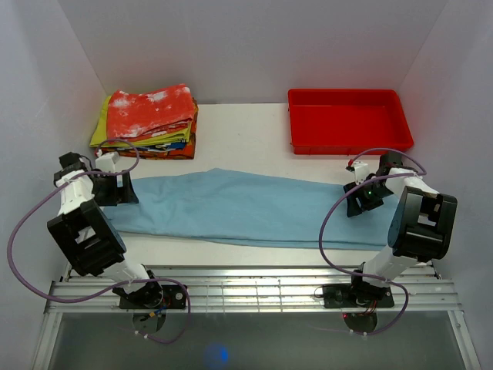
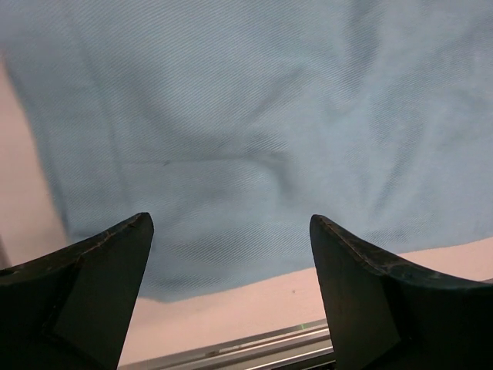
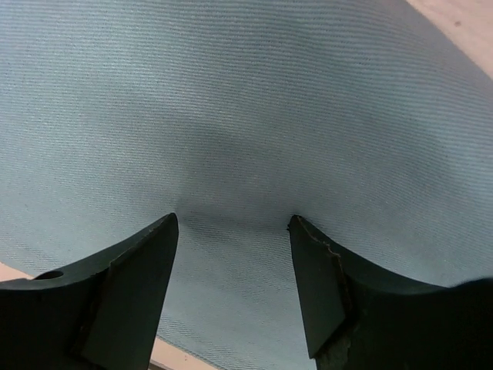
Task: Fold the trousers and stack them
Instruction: Fold the trousers
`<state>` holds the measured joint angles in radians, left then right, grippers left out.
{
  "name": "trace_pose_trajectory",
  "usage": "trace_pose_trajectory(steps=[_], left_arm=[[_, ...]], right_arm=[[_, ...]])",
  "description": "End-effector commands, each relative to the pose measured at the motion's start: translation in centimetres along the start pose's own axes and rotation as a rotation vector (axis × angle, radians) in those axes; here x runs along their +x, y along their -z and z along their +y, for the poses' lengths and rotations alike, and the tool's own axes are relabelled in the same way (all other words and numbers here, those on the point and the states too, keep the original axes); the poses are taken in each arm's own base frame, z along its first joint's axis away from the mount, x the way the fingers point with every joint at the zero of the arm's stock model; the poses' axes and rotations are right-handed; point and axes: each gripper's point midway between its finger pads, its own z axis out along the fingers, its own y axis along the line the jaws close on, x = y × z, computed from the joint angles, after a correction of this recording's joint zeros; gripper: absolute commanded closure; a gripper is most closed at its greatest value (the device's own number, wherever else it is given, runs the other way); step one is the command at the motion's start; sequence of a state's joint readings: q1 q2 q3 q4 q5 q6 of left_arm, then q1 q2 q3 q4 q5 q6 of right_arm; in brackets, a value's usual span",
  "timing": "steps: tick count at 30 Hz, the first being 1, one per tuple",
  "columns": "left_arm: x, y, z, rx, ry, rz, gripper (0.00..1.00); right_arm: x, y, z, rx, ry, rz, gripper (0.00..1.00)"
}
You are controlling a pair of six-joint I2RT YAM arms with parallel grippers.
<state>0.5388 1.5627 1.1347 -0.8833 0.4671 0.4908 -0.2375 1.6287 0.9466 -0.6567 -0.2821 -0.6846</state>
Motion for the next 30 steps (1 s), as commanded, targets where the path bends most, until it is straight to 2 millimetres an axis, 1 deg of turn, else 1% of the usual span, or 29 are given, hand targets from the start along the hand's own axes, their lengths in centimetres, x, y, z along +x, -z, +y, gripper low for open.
trace_pose_trajectory(steps=[1,2,3,4,5,7,8,9,10,11,12,13,14,16,17,18,19,20,21,22,23,24,25,26,27,28,29,30], left_arm=[[-0.4,3.0,0.6,0.006,-0.04,-0.07,0.06],[0.0,3.5,1.4,-0.003,-0.02,-0.078,0.06],[0.4,3.8,1.6,-0.002,-0.014,-0.076,0.06],[0.7,4.1,1.7,0.002,-0.004,-0.074,0.06],[1.0,4.5,2.3,0.003,0.006,-0.092,0.06],[1.0,4.9,3.0,0.001,0.028,-0.115,0.06],[1.2,5.0,3.5,0.006,0.059,-0.122,0.06],[1.3,5.1,3.6,0.013,0.068,-0.122,0.06],[1.4,5.1,3.4,0.03,0.079,-0.118,0.06],[1.6,5.1,3.2,0.044,0.093,-0.118,0.06],[1.6,5.0,2.5,0.078,0.104,-0.13,0.06],[2.1,4.9,1.8,0.11,0.123,-0.123,0.06],[2.9,4.5,1.1,0.14,0.143,-0.117,0.06],[3.5,4.1,-0.1,0.194,0.181,-0.122,0.06],[3.9,4.0,-0.2,0.211,0.205,-0.124,0.08],[3.8,4.1,-0.2,0.227,0.219,-0.138,0.08],[3.3,4.3,-0.7,0.278,0.248,-0.175,0.08],[3.2,4.7,-0.4,0.298,0.278,-0.203,0.08],[2.5,5.2,-0.5,0.323,0.283,-0.226,0.08],[2.3,5.2,-1.1,0.38,0.308,-0.231,0.08],[2.0,5.4,-1.3,0.404,0.311,-0.236,0.08],[1.4,5.9,-1.3,0.423,0.293,-0.251,0.07],[1.4,6.2,-1.9,0.452,0.303,-0.242,0.07],[1.5,6.0,-1.7,0.469,0.294,-0.235,0.07],[1.8,5.9,-1.7,0.476,0.298,-0.218,0.07],[1.9,6.0,-1.6,0.473,0.298,-0.203,0.07],[2.6,5.7,-1.2,0.464,0.301,-0.177,0.07],[2.9,5.7,-1.2,0.467,0.298,-0.171,0.07]], right_arm=[[4.2,-1.5,-4.6,0.129,-0.026,0.136,0.33],[4.0,-1.2,-5.6,0.144,-0.022,0.132,0.33],[4.7,-0.9,-6.6,0.163,-0.039,0.148,0.34],[4.7,-0.7,-7.3,0.177,-0.035,0.147,0.34],[4.9,-0.3,-8.0,0.193,-0.037,0.148,0.34],[4.5,0.4,-9.5,0.235,-0.015,0.15,0.33],[4.3,0.6,-9.8,0.241,-0.009,0.148,0.34],[3.6,1.2,-10.2,0.253,0.006,0.133,0.33],[3.2,1.5,-9.6,0.228,0.012,0.122,0.32],[2.3,1.8,-9.1,0.203,0.025,0.093,0.31],[0.4,2.3,-7.8,0.166,0.051,0.024,0.29],[-1.1,2.9,-6.8,0.136,0.076,-0.02,0.26],[-2.1,3.1,-4.6,0.073,0.108,-0.037,0.24],[-5.4,4.6,-1.2,0.007,0.177,-0.148,0.22],[-7.0,4.7,1.6,-0.048,0.236,-0.178,0.22],[-9.0,6.0,3.8,-0.077,0.277,-0.26,0.22],[-10.4,6.5,5.7,-0.105,0.316,-0.301,0.21],[-12.3,6.7,9.5,-0.156,0.383,-0.331,0.21],[-14.5,7.8,11.6,-0.148,0.459,-0.409,0.21],[-16.0,8.2,13.6,-0.152,0.511,-0.45,0.2],[-17.2,8.2,17.8,-0.197,0.58,-0.482,0.18],[-19.8,9.2,19.6,-0.167,0.647,-0.586,0.18],[-20.9,9.4,21.7,-0.168,0.693,-0.63,0.15],[-21.8,9.5,23.7,-0.173,0.733,-0.671,0.15],[-22.5,8.8,27.7,-0.214,0.81,-0.685,0.15],[-23.7,8.7,29.7,-0.221,0.842,-0.713,0.16],[-23.6,8.0,33.2,-0.268,0.894,-0.703,0.17],[-25.1,6.7,35.0,-0.279,0.907,-0.686,0.19]])
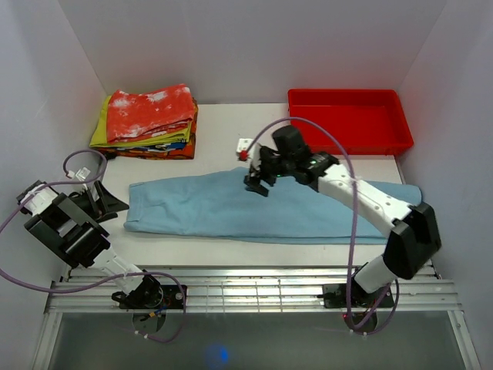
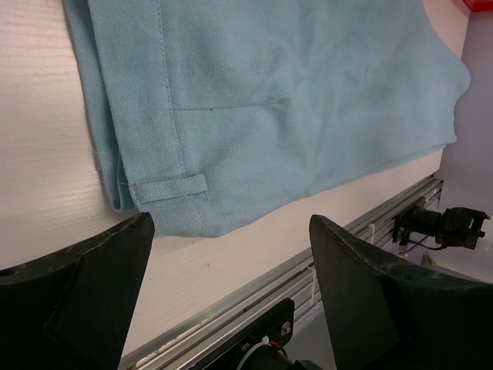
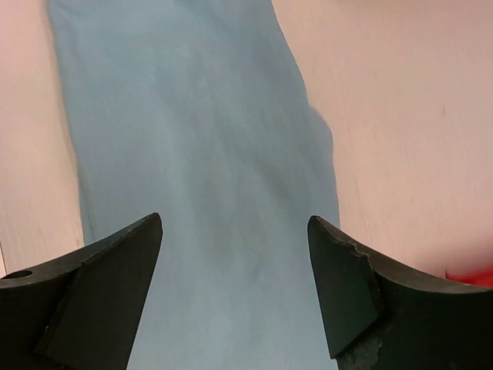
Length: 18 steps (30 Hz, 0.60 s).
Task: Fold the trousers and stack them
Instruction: Fold the trousers
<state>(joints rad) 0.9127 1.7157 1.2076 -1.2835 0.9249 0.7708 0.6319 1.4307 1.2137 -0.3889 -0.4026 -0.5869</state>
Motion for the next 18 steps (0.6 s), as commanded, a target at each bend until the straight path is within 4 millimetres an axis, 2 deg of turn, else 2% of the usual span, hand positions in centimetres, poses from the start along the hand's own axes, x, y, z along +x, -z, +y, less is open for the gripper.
trace_pose_trajectory(steps=[1,2,3,4,5,6,7,8,9,14,15,17,18], left_arm=[[0.4,0.6,-1.6,0.065,-0.017,0.0,0.07],[0.6,0.5,-1.4,0.062,-0.019,0.002,0.09],[0.8,0.5,-1.3,0.05,-0.017,0.006,0.1],[0.7,0.4,-1.0,0.041,-0.03,0.0,0.11],[0.8,0.3,-0.9,0.035,-0.037,-0.005,0.12],[0.8,0.2,-0.6,0.017,-0.021,-0.005,0.14],[0.4,0.1,0.1,-0.008,-0.039,-0.018,0.15],[0.4,-0.1,0.3,-0.02,-0.037,-0.018,0.16],[0.1,0.0,0.5,-0.029,-0.022,-0.026,0.17],[-1.4,-0.1,-0.5,0.024,0.003,-0.089,0.13],[-1.7,0.0,-0.6,0.034,0.014,-0.097,0.12],[-1.8,-0.3,-0.7,0.067,0.052,-0.099,0.12],[-1.8,-0.3,-0.6,0.069,0.063,-0.096,0.12]], right_arm=[[-6.2,-6.4,0.8,-0.014,0.057,-0.09,0.19],[-7.0,-7.9,1.7,-0.041,0.076,-0.103,0.19],[-6.9,-10.8,4.0,-0.107,0.098,-0.088,0.2],[-8.8,-11.8,4.5,-0.116,0.127,-0.125,0.22],[-9.4,-13.1,5.4,-0.14,0.152,-0.137,0.24],[-8.8,-15.5,7.5,-0.191,0.167,-0.121,0.26],[-10.2,-16.2,7.9,-0.2,0.181,-0.149,0.28],[-10.7,-17.2,9.1,-0.226,0.188,-0.158,0.28],[-10.0,-18.7,10.0,-0.252,0.186,-0.146,0.28],[-12.4,-21.3,13.0,-0.261,0.249,-0.233,0.27],[-12.2,-22.0,14.4,-0.289,0.258,-0.235,0.27],[-13.1,-22.5,15.6,-0.299,0.276,-0.277,0.25],[-12.6,-23.3,16.8,-0.316,0.287,-0.272,0.24]])
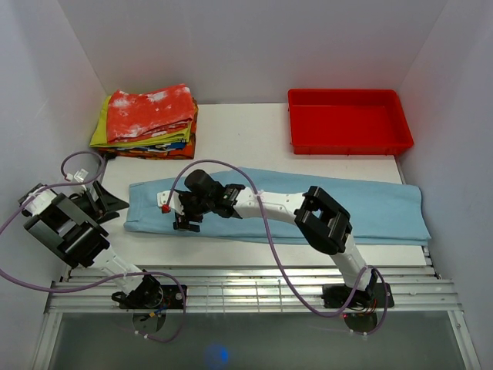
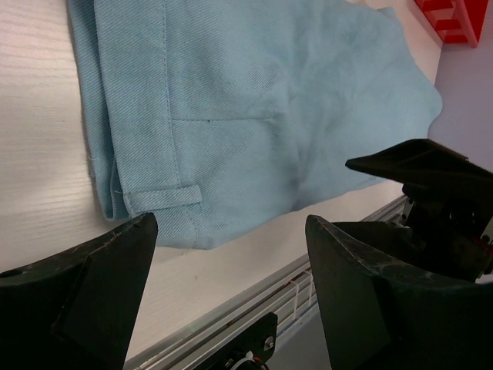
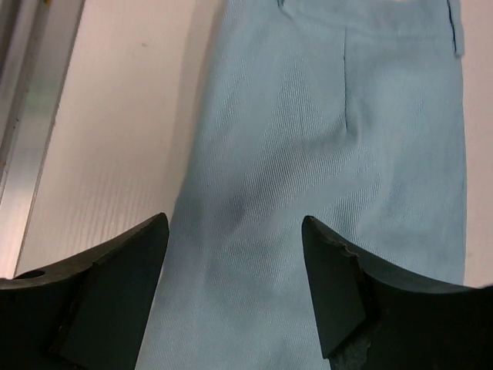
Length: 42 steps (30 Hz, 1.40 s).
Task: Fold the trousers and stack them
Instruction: Fold the trousers
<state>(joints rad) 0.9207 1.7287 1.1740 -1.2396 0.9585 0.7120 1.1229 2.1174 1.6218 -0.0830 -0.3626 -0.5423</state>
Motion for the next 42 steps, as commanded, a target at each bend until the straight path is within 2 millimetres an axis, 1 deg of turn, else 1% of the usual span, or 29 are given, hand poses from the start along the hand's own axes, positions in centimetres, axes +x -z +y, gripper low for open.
trace_pose_trajectory(steps=[1,2,3,5,6,10,11,12,14,15,17,18,19,20,21,22,23,24,25,26,27,28,31,32,33,34,37,38,42], left_arm=[[-2.0,0.3,-1.0,0.05,0.0,-0.066,0.12],[-1.9,0.2,-0.9,0.046,0.003,-0.061,0.11],[-1.9,0.3,-0.9,0.04,0.002,-0.063,0.11],[-1.8,0.2,-0.7,0.027,0.002,-0.062,0.1],[-1.7,0.3,-0.7,0.013,0.019,-0.061,0.09],[-1.9,0.4,-0.8,0.0,0.023,-0.073,0.06],[-1.8,0.4,-0.9,0.004,0.03,-0.073,0.05],[-1.8,0.3,-1.0,0.01,0.037,-0.076,0.05],[-1.6,0.3,-1.2,0.019,0.053,-0.077,0.04],[-1.5,0.2,-1.3,0.023,0.056,-0.077,0.04],[-1.4,0.2,-1.3,0.025,0.063,-0.075,0.04],[-1.4,0.2,-1.3,0.025,0.062,-0.074,0.04],[-1.4,0.2,-1.3,0.023,0.063,-0.072,0.04],[-1.4,0.2,-1.3,0.022,0.063,-0.071,0.04],[-1.4,0.2,-1.4,0.023,0.061,-0.072,0.04],[-1.4,0.3,-1.3,0.021,0.063,-0.069,0.04],[-1.4,0.3,-1.4,0.019,0.061,-0.069,0.04],[-1.4,0.3,-1.4,0.016,0.059,-0.069,0.03],[-1.4,0.4,-1.3,0.006,0.052,-0.074,0.02],[-1.3,0.5,-1.3,-0.005,0.048,-0.074,0.02],[-1.2,0.5,-1.3,-0.012,0.049,-0.073,0.02],[-0.8,0.4,-1.2,-0.018,0.057,-0.07,0.02],[-0.6,0.3,-1.1,-0.022,0.08,-0.063,0.02],[-0.7,0.3,-1.0,-0.028,0.091,-0.067,0.02],[-0.8,0.2,-0.7,-0.043,0.139,-0.066,0.02],[-1.0,0.3,-0.7,-0.044,0.14,-0.07,0.02],[-1.4,0.0,-1.0,-0.007,0.15,-0.086,0.02],[-1.5,-0.1,-1.1,0.003,0.158,-0.089,0.02],[-2.1,-1.0,-0.9,0.075,0.244,-0.11,0.02]], right_arm=[[-5.5,-1.4,-1.1,0.058,0.097,-0.156,0.23],[-5.4,-2.0,-0.4,0.048,0.109,-0.151,0.23],[-4.7,-2.9,-0.4,0.051,0.112,-0.136,0.23],[-4.5,-3.6,-0.2,0.047,0.117,-0.14,0.21],[-4.1,-4.2,0.2,0.036,0.116,-0.138,0.2],[-4.9,-5.2,0.3,0.029,0.127,-0.171,0.17],[-5.6,-5.5,0.4,0.039,0.141,-0.192,0.17],[-5.5,-5.8,0.2,0.049,0.15,-0.195,0.17],[-6.0,-6.5,0.3,0.064,0.193,-0.209,0.18],[-5.4,-7.2,0.2,0.079,0.205,-0.201,0.18],[-5.9,-7.8,-0.2,0.102,0.24,-0.207,0.19],[-5.2,-8.6,-0.3,0.115,0.251,-0.193,0.2],[-5.1,-8.9,-0.4,0.123,0.266,-0.186,0.21],[-5.5,-9.2,-0.6,0.135,0.284,-0.19,0.22],[-4.6,-9.9,-0.9,0.15,0.301,-0.167,0.24],[-4.8,-10.1,-1.3,0.172,0.312,-0.17,0.33],[-4.9,-10.2,-1.7,0.191,0.312,-0.171,0.39],[-4.9,-10.3,-2.6,0.23,0.308,-0.163,0.46],[-5.6,-10.1,-3.1,0.258,0.311,-0.18,0.64],[-5.8,-10.0,-3.5,0.278,0.313,-0.183,0.72],[-6.1,-9.7,-4.4,0.322,0.311,-0.181,0.87],[-6.6,-9.4,-4.9,0.343,0.312,-0.192,0.92],[-8.0,-8.2,-6.7,0.392,0.26,-0.222,0.92],[-8.3,-7.6,-7.4,0.408,0.244,-0.239,0.92],[-9.2,-6.6,-8.0,0.432,0.23,-0.26,0.92],[-8.7,-6.3,-8.1,0.441,0.212,-0.259,0.92],[-9.9,-4.7,-9.4,0.492,0.157,-0.303,0.92],[-9.9,-4.2,-10.0,0.499,0.122,-0.314,0.92],[-10.6,-3.3,-11.1,0.526,0.069,-0.348,0.92]])
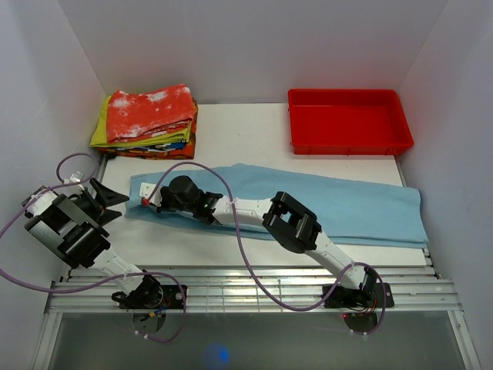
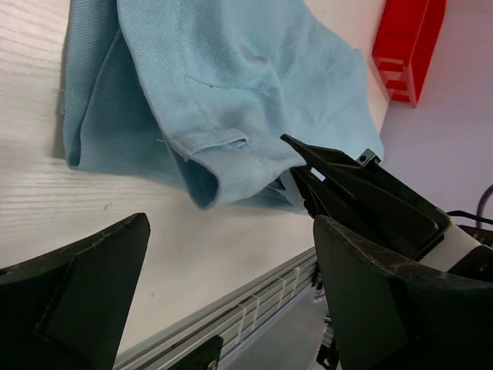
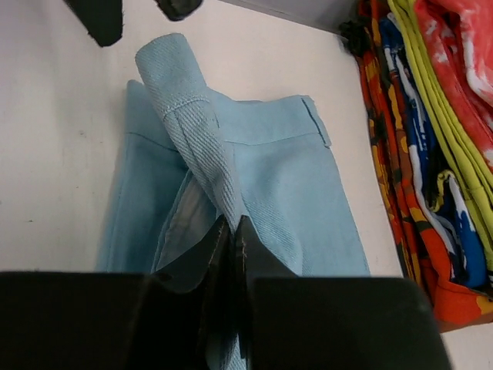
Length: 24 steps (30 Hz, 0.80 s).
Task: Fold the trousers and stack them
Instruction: Fold the trousers
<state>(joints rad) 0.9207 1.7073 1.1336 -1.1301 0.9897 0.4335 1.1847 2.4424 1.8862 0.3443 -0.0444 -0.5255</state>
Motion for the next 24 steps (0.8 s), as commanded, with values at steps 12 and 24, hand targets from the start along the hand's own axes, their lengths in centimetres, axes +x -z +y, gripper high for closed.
trace_pose_trajectory(steps=[12,24], left_arm=[[-4.6,-3.6,-1.6,0.227,0.157,-0.131,0.02],[-6.6,-7.5,-3.0,0.257,0.127,-0.144,0.02]], right_arm=[[-9.3,3.3,-5.4,0.106,-0.063,-0.225,0.92],[-9.9,4.1,-5.2,0.086,-0.008,-0.263,0.92]])
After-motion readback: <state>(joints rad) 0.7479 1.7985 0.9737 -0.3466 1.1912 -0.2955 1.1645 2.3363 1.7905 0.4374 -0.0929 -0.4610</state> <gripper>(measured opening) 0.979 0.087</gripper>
